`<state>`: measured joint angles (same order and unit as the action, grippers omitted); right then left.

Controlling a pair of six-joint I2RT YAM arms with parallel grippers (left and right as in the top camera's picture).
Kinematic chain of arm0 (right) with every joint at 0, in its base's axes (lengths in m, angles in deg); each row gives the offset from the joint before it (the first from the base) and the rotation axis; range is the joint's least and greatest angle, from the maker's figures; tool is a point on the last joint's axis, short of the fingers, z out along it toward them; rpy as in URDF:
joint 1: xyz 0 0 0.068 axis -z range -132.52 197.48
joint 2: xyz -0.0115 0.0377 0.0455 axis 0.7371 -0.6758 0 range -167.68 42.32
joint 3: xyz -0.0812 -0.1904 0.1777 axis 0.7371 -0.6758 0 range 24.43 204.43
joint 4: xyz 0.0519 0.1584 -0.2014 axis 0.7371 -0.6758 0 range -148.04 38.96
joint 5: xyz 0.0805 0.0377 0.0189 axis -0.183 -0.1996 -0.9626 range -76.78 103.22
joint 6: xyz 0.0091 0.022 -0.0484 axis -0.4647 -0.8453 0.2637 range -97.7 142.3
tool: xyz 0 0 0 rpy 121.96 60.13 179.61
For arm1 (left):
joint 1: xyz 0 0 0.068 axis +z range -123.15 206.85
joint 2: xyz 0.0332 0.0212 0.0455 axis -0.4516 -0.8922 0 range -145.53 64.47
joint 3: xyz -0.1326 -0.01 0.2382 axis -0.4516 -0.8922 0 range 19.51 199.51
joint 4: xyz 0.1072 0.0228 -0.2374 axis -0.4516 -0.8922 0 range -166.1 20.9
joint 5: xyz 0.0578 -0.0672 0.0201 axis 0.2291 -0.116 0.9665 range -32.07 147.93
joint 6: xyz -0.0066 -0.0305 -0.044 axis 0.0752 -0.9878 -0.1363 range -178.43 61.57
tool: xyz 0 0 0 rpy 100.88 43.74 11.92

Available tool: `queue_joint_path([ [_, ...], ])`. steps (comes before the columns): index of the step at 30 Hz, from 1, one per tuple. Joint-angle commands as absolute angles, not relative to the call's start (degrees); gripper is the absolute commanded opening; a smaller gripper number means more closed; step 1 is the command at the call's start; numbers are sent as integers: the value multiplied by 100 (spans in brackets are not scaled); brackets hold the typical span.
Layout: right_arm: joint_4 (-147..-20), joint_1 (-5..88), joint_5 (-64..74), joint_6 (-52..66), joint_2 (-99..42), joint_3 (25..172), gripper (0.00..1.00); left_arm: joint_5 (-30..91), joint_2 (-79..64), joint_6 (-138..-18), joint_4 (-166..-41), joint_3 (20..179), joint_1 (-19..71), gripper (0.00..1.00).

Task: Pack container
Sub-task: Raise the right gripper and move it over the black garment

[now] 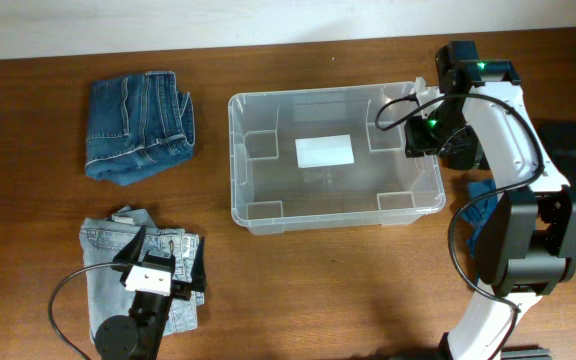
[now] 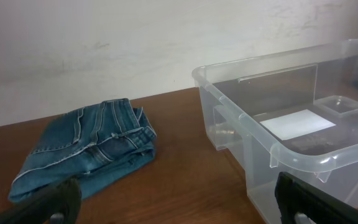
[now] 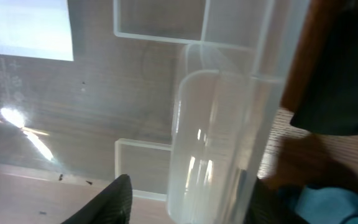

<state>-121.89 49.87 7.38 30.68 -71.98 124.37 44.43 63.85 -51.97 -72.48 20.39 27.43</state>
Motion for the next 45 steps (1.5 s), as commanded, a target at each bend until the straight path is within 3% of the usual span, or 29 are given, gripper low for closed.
queue_joint_path([
  [1, -12176, 4942, 438, 3031, -7251, 12400, 46, 4415, 6417, -5103, -7252, 2002, 2775, 99],
  [10, -12171, 4937, 314, 2817, -7249, 12400, 31, 4415, 6417, -5103, -7252, 2002, 2775, 99],
  [19, -12173, 4935, 307, 2622, -7249, 12400, 25, 4415, 6417, -5103, -7252, 2002, 2778, 99],
  [42, -12256, 4784, 95, 2456, -7246, 12402, 21, 4415, 6417, -5103, -7252, 2002, 2775, 99],
  [45, -12265, 4747, 97, 2456, -7246, 12402, 26, 4415, 6417, -5103, -7252, 2002, 2778, 99],
])
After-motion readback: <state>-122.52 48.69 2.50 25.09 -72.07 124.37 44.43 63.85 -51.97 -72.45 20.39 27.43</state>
